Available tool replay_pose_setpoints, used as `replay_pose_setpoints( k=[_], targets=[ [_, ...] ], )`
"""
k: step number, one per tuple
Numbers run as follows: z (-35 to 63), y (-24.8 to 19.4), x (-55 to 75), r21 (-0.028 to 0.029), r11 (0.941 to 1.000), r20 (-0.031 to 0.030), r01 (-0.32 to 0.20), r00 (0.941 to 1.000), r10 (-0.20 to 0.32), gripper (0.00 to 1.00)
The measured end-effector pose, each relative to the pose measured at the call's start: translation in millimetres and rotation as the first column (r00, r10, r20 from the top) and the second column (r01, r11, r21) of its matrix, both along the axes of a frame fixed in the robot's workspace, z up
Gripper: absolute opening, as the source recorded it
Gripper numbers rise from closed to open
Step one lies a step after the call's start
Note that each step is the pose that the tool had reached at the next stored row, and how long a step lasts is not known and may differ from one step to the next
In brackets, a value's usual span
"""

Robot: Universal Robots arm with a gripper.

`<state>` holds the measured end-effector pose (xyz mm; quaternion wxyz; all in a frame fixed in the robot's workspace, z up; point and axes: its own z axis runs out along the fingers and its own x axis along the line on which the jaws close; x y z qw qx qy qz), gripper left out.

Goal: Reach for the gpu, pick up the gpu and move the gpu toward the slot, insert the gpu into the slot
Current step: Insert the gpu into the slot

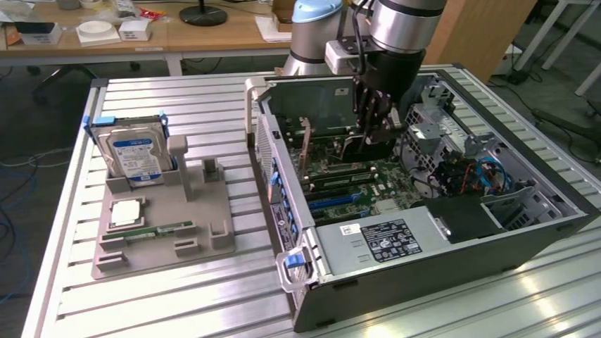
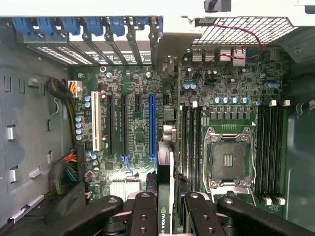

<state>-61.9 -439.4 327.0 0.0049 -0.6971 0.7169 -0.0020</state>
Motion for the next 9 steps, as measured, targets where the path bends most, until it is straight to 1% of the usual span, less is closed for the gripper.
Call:
replay_pose_setpoints(
  k=[9],
  targets=[
    [0.1,-0.1,0.0,0.0002,1.0000,0.0001,0.000,1.0000,0.000,0.26]
  ],
)
